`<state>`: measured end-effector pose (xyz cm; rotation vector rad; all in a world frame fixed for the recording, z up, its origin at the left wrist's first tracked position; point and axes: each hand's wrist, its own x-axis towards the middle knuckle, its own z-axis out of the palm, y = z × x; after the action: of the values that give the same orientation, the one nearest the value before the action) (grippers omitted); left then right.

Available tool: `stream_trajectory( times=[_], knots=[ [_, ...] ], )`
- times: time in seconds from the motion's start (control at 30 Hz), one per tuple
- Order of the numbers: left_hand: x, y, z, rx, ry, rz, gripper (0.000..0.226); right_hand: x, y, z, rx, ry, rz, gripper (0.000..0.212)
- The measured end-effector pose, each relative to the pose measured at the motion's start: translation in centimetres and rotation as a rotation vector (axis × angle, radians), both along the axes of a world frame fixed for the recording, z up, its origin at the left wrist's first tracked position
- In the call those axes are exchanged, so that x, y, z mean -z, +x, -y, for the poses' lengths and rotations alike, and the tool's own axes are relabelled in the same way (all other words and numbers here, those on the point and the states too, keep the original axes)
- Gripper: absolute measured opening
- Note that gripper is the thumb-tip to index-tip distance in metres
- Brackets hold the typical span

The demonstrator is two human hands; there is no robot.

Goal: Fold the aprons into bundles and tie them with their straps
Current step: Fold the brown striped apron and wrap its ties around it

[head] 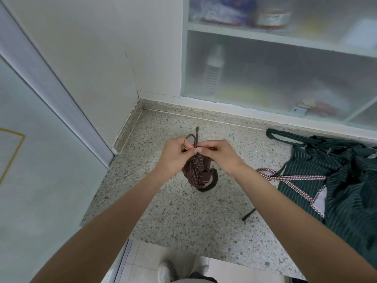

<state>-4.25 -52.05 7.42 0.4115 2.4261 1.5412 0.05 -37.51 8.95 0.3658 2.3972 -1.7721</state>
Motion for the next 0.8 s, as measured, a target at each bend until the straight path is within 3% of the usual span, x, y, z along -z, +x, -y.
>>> stream_trajectory(
  times=[0.17, 0.3, 0.47, 0.8],
  knots=[
    [-0.6, 0.0, 0.1, 0.001, 0.05, 0.041, 0.017, -0.1, 0.1, 0.6, 0.191, -0.379, 0.101, 0.014],
    [-1.0, -0.1, 0.0, 0.01, 0.056, 0.039, 0.013, -0.1, 0.0, 0.8, 0.207, -0.502, 0.163, 0.007],
    [-1.3, -0.1, 0.3, 0.004, 0.153, 0.123, 0.009, -0.2, -0.4, 0.2, 0.317, -0.541, 0.206, 0.005],
    [-1.5, 0.0, 0.0, 0.067, 0.202, -0.008, 0.012, -1.4, -0.8, 1.0, 0.266, -0.301, 0.112, 0.011]
  ],
)
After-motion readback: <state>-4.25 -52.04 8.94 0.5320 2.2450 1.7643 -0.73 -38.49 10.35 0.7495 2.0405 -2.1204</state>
